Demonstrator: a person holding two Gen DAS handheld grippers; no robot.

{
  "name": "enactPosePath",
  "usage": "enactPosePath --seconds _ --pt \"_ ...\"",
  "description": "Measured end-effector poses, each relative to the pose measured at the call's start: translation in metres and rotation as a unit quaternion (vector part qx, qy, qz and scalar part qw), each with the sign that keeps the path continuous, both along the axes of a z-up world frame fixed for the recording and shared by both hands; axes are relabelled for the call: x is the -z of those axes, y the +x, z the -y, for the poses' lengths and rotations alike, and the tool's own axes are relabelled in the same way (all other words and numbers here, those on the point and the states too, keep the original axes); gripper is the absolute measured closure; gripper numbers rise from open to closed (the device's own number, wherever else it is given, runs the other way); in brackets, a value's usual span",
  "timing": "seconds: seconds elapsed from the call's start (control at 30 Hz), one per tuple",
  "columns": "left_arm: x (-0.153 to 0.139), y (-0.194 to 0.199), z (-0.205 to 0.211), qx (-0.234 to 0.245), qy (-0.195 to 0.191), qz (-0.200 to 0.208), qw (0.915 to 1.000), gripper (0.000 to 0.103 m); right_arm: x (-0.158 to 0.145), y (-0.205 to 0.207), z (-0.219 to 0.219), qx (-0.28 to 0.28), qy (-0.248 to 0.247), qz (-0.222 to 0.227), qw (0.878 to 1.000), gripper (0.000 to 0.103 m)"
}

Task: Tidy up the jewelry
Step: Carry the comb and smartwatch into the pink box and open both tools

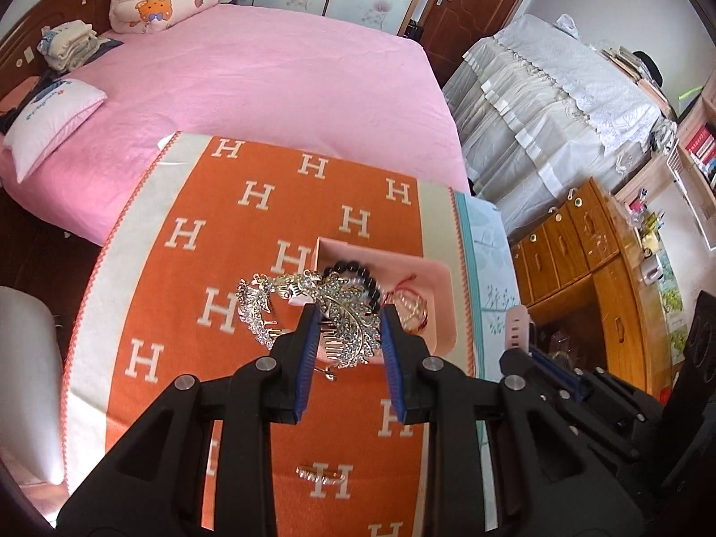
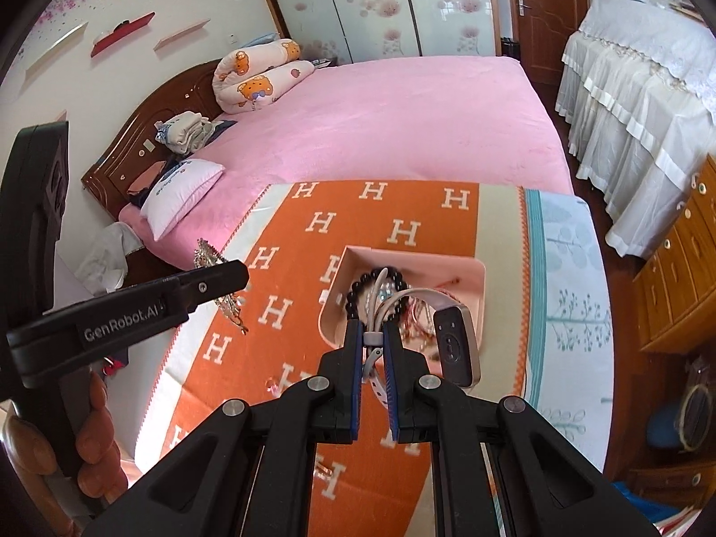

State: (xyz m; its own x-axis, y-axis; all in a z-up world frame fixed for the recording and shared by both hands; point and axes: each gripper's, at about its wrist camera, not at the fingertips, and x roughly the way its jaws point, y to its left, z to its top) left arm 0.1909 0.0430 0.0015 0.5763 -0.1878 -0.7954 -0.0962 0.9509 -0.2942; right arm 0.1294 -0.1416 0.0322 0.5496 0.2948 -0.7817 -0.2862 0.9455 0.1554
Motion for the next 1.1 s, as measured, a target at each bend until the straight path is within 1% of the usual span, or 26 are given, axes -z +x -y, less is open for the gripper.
enactPosePath --seconds 0.1,0.2,0.33,0.47,0.7,0.87,0.93,1.0,1.03,1.07,1.1 --pt "0.006 0.020 -0.002 -0.002 -0.007 -0.009 0.9999 0.079 0.003 0.020 -0.002 -0.004 0.005 0.001 1.000 0.094" --pt "0.020 0.042 -0.002 -0.007 -0.012 -0.024 0.9996 0.079 0.017 0.044 -0.001 -0.004 0.013 -0.009 1.000 0.094" --pt "0.047 0.067 0.002 -0.012 -0.021 -0.053 0.9983 0.079 0.048 0.074 0.001 -0.008 0.015 -0.037 0.999 0.094" --pt "0.081 0.090 0.017 -0.005 -0.020 -0.084 0.9963 0.079 0.081 0.101 0.001 -0.012 -0.002 -0.058 0.998 0.094" --pt "0.122 0.115 0.045 0.013 -0.005 -0.112 0.9936 0.079 0.122 0.123 -0.003 -0.032 -0.025 -0.074 0.996 0.094" --pt "0.137 0.122 0.058 0.029 0.020 -0.116 0.9926 0.079 0.147 0.132 -0.010 -0.049 -0.037 -0.088 0.994 0.094" --pt "0.140 0.122 0.062 0.037 0.033 -0.115 0.9922 0.079 0.152 0.132 -0.013 -0.061 -0.043 -0.090 0.993 0.094" --pt "0.141 0.119 0.063 0.045 0.033 -0.115 0.9918 0.078 0.156 0.130 -0.018 -0.071 -0.054 -0.087 0.992 0.094" --pt "0.141 0.118 0.063 0.050 0.028 -0.117 0.9915 0.075 0.157 0.130 -0.019 -0.075 -0.059 -0.087 0.992 0.093" --pt "0.142 0.117 0.063 0.058 0.014 -0.120 0.9910 0.070 0.159 0.129 -0.021 -0.080 -0.062 -0.090 0.991 0.092" --pt "0.141 0.115 0.062 0.060 0.005 -0.122 0.9906 0.056 0.161 0.129 -0.022 -0.085 -0.062 -0.093 0.990 0.089"
